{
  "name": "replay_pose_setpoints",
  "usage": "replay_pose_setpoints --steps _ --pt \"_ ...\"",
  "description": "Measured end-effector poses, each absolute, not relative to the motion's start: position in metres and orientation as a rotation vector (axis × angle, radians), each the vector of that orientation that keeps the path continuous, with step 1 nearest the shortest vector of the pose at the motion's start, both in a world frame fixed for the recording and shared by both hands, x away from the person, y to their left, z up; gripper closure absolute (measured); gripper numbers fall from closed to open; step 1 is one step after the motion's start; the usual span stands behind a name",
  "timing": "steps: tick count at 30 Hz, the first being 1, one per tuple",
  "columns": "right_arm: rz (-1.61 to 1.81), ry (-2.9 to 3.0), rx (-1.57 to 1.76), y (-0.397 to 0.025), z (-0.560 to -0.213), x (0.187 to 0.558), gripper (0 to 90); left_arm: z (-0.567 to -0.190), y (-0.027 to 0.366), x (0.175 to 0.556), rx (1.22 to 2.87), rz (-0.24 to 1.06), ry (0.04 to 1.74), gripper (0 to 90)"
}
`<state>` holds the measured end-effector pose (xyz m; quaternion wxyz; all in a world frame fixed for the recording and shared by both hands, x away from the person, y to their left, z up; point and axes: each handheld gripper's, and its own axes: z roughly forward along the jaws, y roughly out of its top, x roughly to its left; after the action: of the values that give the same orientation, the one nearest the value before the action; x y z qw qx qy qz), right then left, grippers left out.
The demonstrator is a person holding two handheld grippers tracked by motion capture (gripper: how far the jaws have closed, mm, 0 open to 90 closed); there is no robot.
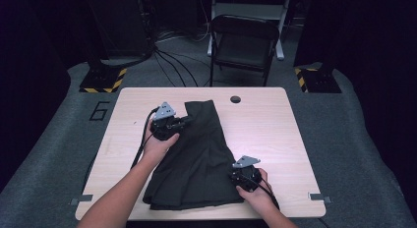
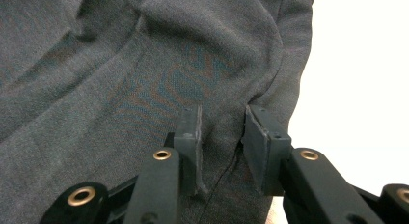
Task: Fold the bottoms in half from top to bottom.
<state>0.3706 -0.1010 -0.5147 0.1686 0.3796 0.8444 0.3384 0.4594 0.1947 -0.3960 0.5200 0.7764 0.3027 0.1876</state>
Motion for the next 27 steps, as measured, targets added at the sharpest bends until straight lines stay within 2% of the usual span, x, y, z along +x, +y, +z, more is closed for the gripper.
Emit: replay_pose_setpoints --steps 14,27 --pt "0.957 2.391 1.080 -0.101 -0.515 0.371 67.7 -0.399 0.202 0.439 1.874 0.406 0.667 83.4" --pt "0.954 2.393 1.101 -0.101 -0.515 0.371 67.7 -0.427 0.206 0.417 1.880 0.319 0.665 83.4"
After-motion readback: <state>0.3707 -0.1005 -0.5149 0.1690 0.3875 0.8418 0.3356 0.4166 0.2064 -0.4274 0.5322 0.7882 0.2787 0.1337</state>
